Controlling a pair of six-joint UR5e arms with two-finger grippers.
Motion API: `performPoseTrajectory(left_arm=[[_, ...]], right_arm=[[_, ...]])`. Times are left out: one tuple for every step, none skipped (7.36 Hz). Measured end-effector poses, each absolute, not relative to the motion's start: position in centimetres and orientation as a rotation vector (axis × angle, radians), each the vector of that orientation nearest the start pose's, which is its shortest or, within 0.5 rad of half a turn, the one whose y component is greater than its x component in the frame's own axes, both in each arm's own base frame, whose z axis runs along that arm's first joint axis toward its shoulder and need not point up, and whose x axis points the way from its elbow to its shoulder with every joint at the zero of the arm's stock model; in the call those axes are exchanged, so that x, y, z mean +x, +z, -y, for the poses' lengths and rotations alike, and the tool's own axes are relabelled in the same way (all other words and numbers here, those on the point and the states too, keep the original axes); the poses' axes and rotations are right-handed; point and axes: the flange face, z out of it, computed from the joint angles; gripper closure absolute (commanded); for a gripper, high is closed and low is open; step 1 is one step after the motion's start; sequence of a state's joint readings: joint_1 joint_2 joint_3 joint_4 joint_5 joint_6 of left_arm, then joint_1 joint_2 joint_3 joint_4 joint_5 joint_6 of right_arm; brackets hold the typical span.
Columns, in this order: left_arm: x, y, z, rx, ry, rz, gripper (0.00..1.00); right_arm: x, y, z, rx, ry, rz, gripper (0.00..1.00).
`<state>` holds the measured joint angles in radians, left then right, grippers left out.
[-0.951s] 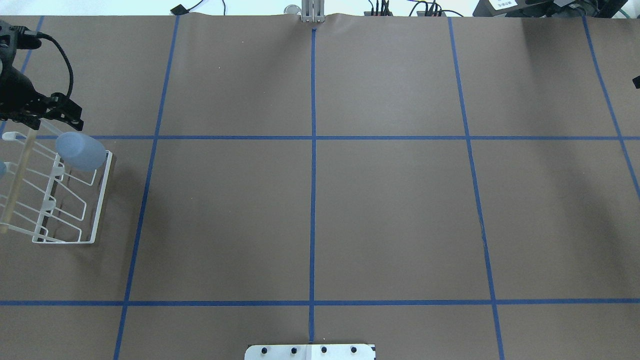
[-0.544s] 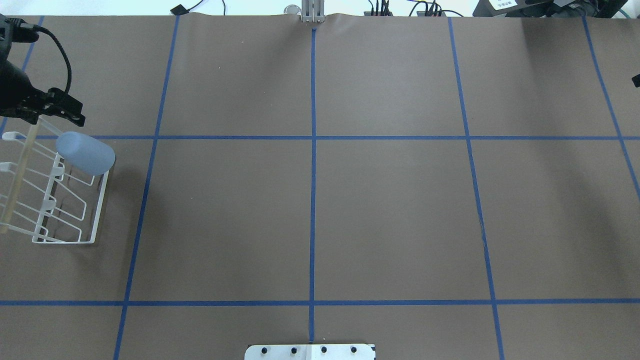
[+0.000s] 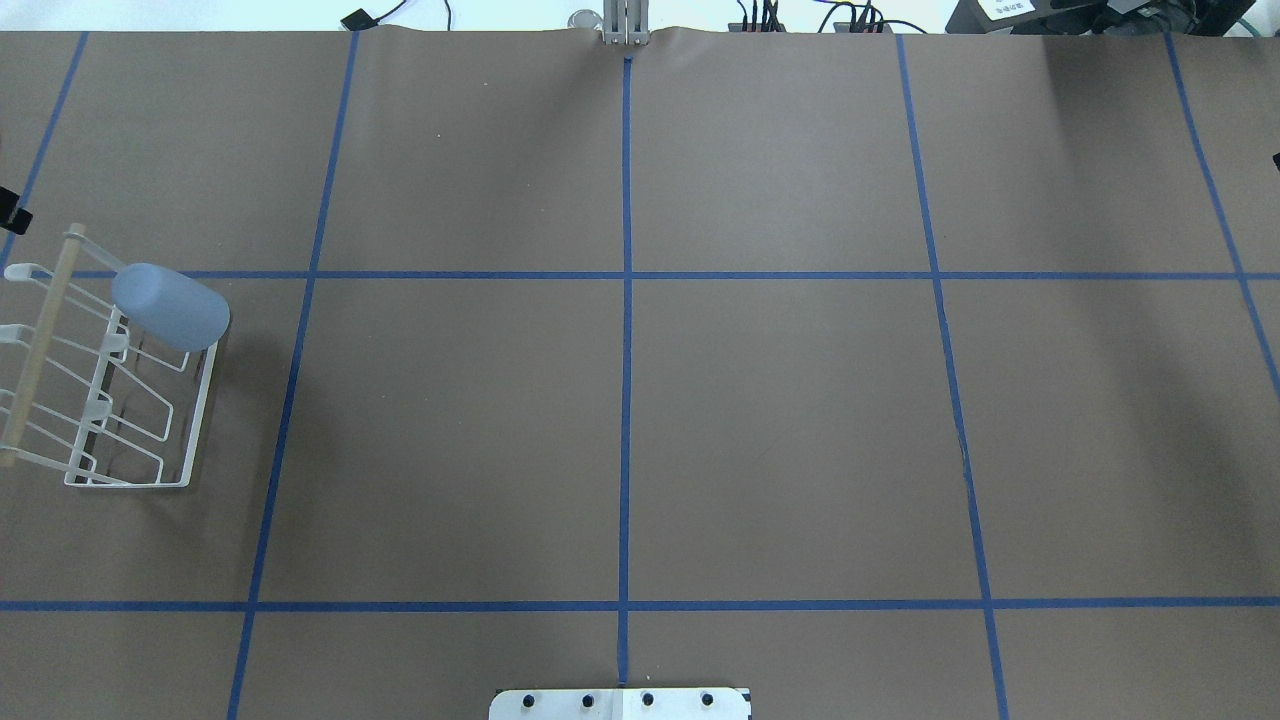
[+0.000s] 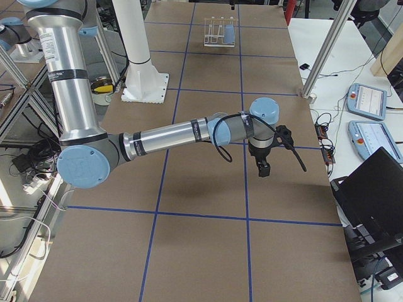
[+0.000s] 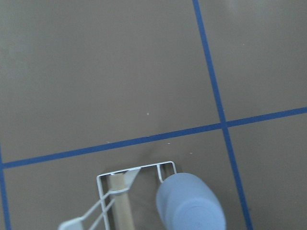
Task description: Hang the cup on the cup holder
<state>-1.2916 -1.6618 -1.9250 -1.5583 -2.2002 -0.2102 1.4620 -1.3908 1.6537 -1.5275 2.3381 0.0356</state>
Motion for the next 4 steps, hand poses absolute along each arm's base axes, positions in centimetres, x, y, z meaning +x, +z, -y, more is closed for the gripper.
performPoseTrajectory(left_arm=[[4.0, 48.3, 51.9, 0.24, 0.205, -0.68, 0.02], [1.1, 51.5, 51.6, 0.206, 0.169, -0.673, 0.02], [-1.1, 53.4, 51.3, 0.178, 0.124, -0.694, 0.02], [-2.3, 54.4, 51.1, 0.158, 0.094, -0.728, 0.02]], right_arm=[[0.8, 52.1, 57.3, 0.231, -0.173, 0.779, 0.0], [1.4, 52.5, 57.0, 0.225, -0.163, 0.778, 0.0], [1.6, 53.0, 56.7, 0.218, -0.155, 0.777, 0.0], [1.9, 53.4, 56.4, 0.214, -0.151, 0.776, 0.0]])
